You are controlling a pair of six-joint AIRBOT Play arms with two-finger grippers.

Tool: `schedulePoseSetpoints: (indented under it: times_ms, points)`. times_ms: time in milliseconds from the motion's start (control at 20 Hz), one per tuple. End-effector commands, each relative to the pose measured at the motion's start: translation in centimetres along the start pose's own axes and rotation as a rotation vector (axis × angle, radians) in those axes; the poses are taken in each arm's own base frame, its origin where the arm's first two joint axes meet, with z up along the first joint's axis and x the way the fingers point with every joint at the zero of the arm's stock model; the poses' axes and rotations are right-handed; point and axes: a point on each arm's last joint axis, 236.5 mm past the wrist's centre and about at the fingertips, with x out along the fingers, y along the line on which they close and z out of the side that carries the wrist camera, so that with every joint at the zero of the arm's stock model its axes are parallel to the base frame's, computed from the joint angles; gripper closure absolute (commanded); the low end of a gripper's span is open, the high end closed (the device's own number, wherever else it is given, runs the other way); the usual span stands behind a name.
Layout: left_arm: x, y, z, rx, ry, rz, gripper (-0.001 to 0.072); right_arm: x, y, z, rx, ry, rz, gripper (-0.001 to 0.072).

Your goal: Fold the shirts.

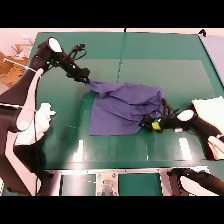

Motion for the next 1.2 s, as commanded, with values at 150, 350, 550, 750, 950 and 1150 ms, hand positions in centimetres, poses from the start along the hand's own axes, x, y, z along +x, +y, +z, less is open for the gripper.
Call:
schedulePoseSetpoints:
  times_ms: [150, 350, 550, 750, 950, 1150]
  points:
    - [-1.7, 1.0, -4.1, -0.096, 0.108, 0.039, 0.0679, -10.8, -3.2, 12.0, -0.022, -0.215, -0.081, 0.0695]
    - [0.7, -3.4, -8.5, -0.095, 0.196, -0.042, 0.0679, -12.2, -3.5, 15.8, -0.042, -0.26, -0.085, 0.0695]
    - [5.3, -8.6, -15.8, -0.053, 0.299, -0.076, 0.0678, -10.4, -4.5, 18.5, -0.019, -0.213, -0.086, 0.0694]
    - [6.9, -10.5, -19.6, -0.033, 0.399, -0.091, 0.0396, -11.2, -5.2, 18.1, -0.013, -0.183, -0.094, 0.0415]
    - [4.2, -10.8, -18.8, -0.011, 0.43, -0.119, -0.0008, -14.6, -6.9, 14.7, 0.06, -0.113, -0.079, 0.0416]
    - [0.8, -9.4, -13.5, 0.034, 0.278, -0.109, -0.0008, -14.3, -8.2, 9.2, 0.132, -0.097, -0.081, 0.0419]
